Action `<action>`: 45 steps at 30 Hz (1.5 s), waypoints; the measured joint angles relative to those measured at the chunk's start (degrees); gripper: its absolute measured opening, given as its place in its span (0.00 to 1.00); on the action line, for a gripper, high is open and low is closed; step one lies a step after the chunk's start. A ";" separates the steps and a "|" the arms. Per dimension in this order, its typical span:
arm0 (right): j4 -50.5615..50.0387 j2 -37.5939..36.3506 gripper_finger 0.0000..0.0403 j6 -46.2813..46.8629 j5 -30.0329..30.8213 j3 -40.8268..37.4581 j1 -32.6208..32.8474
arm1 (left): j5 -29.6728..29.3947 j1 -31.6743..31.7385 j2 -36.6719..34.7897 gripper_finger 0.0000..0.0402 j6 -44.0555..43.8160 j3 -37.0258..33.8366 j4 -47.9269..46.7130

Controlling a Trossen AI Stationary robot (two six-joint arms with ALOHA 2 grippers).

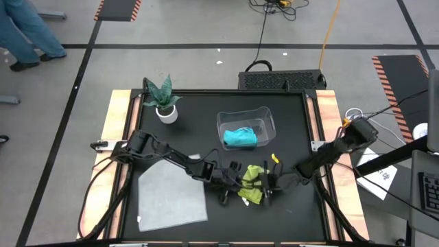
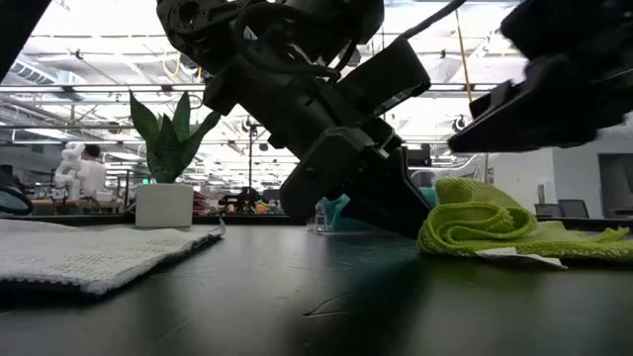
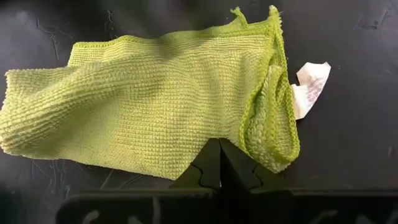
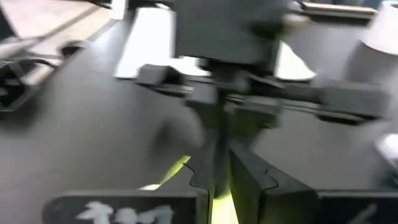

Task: Fold microfiber towels
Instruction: Fold the green towel

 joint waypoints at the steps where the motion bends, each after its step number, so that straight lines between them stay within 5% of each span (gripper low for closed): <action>1: -1.90 -1.04 0.07 0.39 -0.11 0.00 -0.84 | -0.23 -0.12 0.00 0.01 0.25 -0.02 0.20; 13: -19.28 -3.94 0.07 11.05 -6.16 0.02 -10.28 | -0.53 -0.41 0.09 0.00 -0.13 -0.04 0.86; 25: -20.79 -3.93 0.07 20.63 1.49 0.06 0.51 | 0.17 -0.47 0.20 0.03 -0.09 -0.09 2.09; 45: -27.89 -3.97 0.03 33.48 1.19 -1.57 3.74 | 6.18 0.14 3.63 0.02 0.13 0.13 15.69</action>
